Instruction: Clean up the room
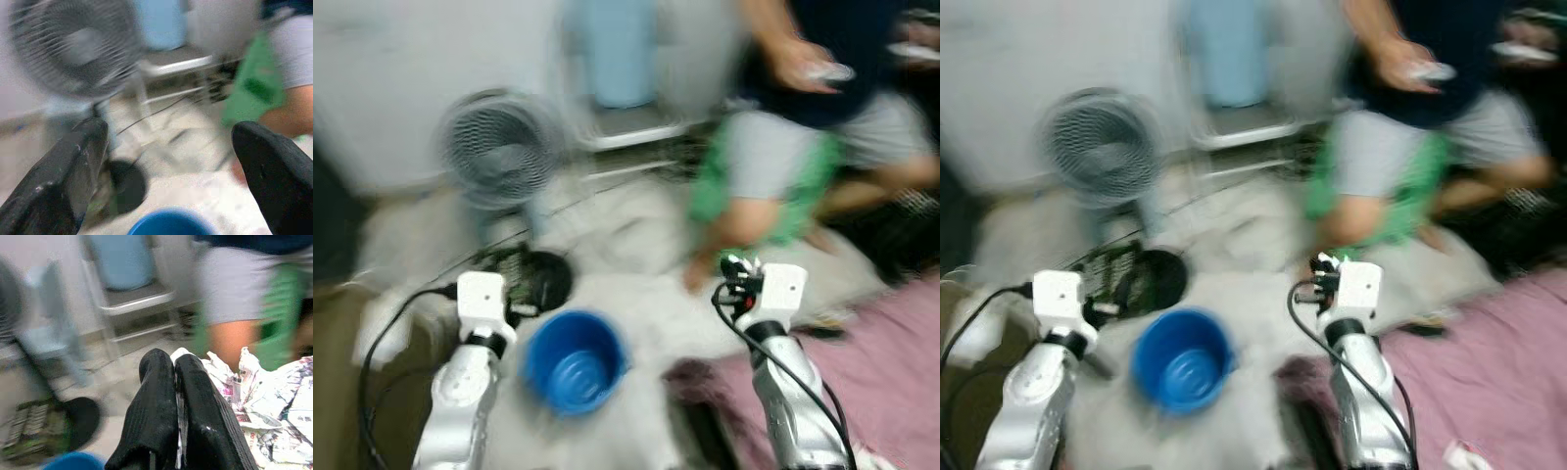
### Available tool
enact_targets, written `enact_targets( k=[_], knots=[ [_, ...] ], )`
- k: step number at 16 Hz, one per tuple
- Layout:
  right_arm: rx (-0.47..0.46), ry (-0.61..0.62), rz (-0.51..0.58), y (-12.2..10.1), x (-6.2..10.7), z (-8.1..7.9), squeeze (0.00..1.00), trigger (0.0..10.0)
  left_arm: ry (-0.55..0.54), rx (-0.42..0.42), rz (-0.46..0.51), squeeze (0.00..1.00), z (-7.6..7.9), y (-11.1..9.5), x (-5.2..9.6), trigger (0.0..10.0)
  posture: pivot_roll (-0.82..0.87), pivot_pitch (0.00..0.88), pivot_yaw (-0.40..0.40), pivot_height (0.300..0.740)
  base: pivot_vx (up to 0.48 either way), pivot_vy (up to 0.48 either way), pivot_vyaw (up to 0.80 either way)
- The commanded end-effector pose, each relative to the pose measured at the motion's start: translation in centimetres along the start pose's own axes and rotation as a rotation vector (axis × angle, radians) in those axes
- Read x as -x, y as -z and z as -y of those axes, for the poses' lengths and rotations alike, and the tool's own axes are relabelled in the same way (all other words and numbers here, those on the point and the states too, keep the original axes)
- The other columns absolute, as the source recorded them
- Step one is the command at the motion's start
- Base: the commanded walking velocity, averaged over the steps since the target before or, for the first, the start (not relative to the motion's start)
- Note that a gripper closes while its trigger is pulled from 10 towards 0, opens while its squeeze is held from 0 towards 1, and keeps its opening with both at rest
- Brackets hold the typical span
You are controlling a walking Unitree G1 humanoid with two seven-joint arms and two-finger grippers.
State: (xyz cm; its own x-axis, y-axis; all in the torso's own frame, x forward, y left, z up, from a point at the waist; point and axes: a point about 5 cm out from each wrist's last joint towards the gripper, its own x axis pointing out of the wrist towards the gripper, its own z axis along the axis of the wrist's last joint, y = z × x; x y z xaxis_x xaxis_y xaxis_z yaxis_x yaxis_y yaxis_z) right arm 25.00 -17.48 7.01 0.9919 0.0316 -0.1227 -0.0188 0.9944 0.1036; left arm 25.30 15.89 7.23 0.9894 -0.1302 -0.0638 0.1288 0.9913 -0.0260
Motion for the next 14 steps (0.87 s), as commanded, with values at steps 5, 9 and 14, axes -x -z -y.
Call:
enact_targets(
  k=[5,9,14],
  knots=[
    [0.008,-0.018,0.007,-0.1,-0.3,-0.3,0.00,10.0,-0.049,-0.020,-0.009,0.00,-0.2,0.3,0.4,10.0,-0.03,0.047,0.013,0.740,0.157,0.000,0.00],
    [0.030,-0.065,0.025,-0.3,-0.4,-0.9,0.00,10.0,-0.056,-0.024,-0.009,0.00,-0.3,0.4,0.5,10.0,-0.02,0.042,0.010,0.740,0.000,0.000,0.60],
    [0.018,-0.079,0.029,-0.3,-0.7,-1.3,0.00,10.0,-0.088,-0.042,-0.015,0.00,-0.5,0.5,0.6,10.0,-0.01,0.044,0.010,0.740,0.000,0.000,0.80]
  ],
)
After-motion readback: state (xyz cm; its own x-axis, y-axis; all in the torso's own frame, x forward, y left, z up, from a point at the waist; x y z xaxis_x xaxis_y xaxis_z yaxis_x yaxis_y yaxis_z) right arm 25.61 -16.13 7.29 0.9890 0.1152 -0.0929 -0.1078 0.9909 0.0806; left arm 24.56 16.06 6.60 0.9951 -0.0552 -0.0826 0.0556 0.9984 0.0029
